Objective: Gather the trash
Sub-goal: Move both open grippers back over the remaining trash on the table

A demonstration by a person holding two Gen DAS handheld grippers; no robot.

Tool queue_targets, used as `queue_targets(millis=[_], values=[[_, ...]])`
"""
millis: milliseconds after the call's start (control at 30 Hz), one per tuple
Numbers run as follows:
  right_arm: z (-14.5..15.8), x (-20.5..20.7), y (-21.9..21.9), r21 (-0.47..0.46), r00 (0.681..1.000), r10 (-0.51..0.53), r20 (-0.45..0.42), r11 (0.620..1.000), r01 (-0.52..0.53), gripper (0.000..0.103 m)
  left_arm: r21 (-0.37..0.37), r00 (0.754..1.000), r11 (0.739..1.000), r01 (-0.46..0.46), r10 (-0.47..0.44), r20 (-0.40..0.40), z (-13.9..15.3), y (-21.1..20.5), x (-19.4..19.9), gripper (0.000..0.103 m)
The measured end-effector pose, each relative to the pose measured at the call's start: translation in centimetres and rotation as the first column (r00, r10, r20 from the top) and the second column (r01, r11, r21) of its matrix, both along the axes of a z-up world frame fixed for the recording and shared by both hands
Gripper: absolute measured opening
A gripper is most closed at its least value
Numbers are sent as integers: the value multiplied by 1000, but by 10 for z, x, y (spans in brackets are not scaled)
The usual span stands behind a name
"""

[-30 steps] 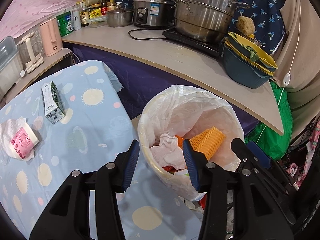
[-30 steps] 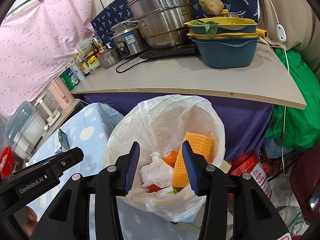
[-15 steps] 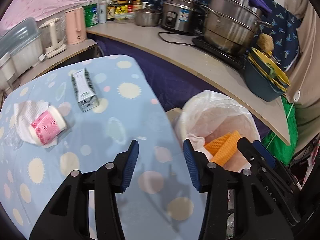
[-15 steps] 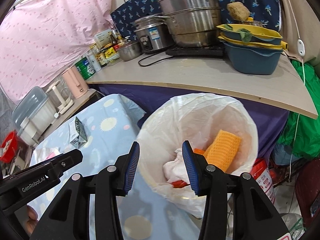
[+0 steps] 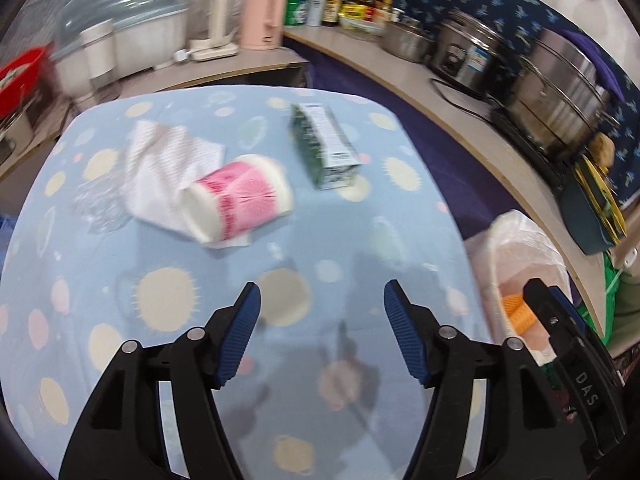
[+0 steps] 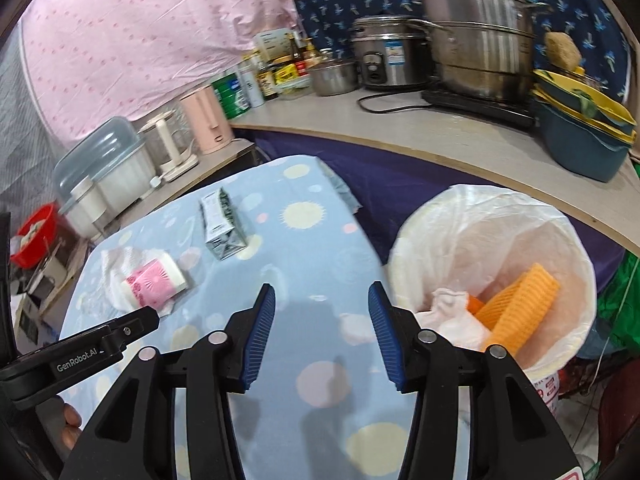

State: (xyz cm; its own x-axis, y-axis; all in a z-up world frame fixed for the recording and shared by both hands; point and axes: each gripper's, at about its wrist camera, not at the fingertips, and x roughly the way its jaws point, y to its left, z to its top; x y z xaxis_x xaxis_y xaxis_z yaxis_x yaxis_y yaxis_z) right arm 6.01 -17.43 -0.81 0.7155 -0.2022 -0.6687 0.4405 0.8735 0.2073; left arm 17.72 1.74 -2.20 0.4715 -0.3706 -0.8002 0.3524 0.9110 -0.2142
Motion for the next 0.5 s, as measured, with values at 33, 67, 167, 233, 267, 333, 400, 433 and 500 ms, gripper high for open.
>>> queue_targets(millis=[33, 67, 167, 233, 267, 333, 400, 433, 500], values=[[-1, 5, 7, 0, 1000, 16, -3, 1000, -16, 51, 1, 1000, 1000, -20, 20, -7, -3, 10, 3, 61], [-2, 9, 13, 0, 1000, 30, -7, 1000, -30, 53, 1, 999, 999, -36, 36, -13, -5, 20, 6, 62], [-5, 23, 32, -2, 997, 80, -14, 997, -80, 63, 4, 995, 996, -93, 93, -29, -12, 48, 15, 65], [-8, 31, 44, -5, 994, 113, -17, 994, -113, 68, 0, 990, 991, -132, 132, -39, -16, 66, 20, 72], [-10, 36, 50, -9, 992, 128, -20, 992, -128, 71, -3, 987, 988, -157, 157, -44, -18, 76, 24, 74], [-14, 47, 63, -13, 986, 164, -28, 986, -164, 74, -8, 979, 980, -198, 197, -52, -21, 93, 31, 80], [-18, 57, 73, -15, 980, 194, -37, 981, -195, 75, -14, 971, 973, -230, 229, -64, -23, 105, 39, 82], [-20, 63, 78, -16, 977, 211, -42, 977, -212, 76, -18, 968, 970, -243, 241, -72, -24, 110, 43, 82], [-25, 73, 86, -17, 969, 242, -48, 970, -243, 78, -25, 963, 966, -259, 256, -84, -27, 118, 50, 83]])
